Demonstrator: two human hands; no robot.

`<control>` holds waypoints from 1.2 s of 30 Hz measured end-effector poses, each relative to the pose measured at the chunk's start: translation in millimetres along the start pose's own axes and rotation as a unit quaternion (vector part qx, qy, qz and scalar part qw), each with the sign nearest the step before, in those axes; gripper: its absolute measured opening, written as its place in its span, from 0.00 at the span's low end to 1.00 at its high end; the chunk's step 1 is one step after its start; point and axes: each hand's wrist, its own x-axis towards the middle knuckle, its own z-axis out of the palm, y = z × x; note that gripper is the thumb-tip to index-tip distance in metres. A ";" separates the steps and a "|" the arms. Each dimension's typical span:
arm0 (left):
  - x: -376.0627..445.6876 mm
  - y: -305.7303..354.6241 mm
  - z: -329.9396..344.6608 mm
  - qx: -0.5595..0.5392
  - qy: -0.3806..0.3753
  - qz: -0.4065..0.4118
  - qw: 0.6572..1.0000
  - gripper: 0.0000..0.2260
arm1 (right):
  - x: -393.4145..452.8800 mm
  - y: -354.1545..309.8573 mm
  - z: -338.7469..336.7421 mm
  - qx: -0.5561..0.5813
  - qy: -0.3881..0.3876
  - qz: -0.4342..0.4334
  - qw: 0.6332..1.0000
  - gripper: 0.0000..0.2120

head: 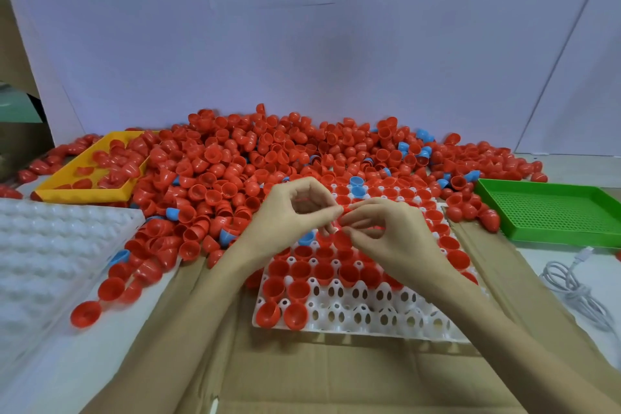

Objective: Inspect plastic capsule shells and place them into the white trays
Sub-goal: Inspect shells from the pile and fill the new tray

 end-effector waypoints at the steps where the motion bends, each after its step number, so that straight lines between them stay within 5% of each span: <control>1: 1.7 1.0 -4.8 -0.015 0.025 0.010 1.000 0.04 | -3.6 -4.1 -4.0 0.023 -0.004 0.006 1.000 0.07; 5: 7.2 -2.8 -23.6 -0.061 0.107 0.009 0.992 0.06 | -31.7 -21.9 -2.1 0.058 -0.106 0.032 0.992 0.08; 17: 4.7 -19.0 -31.1 0.003 0.120 -0.044 0.992 0.07 | -52.0 -28.5 17.8 -0.138 -0.216 -0.012 0.966 0.12; 32: 7.2 -21.9 -35.1 0.009 0.131 -0.046 0.990 0.06 | -26.6 -24.3 -2.3 -0.131 -0.270 -0.042 0.953 0.15; 36: 8.2 -23.3 -42.5 0.026 0.249 -0.014 0.968 0.03 | 0.7 -14.9 -25.5 -0.051 -0.200 -0.037 0.978 0.19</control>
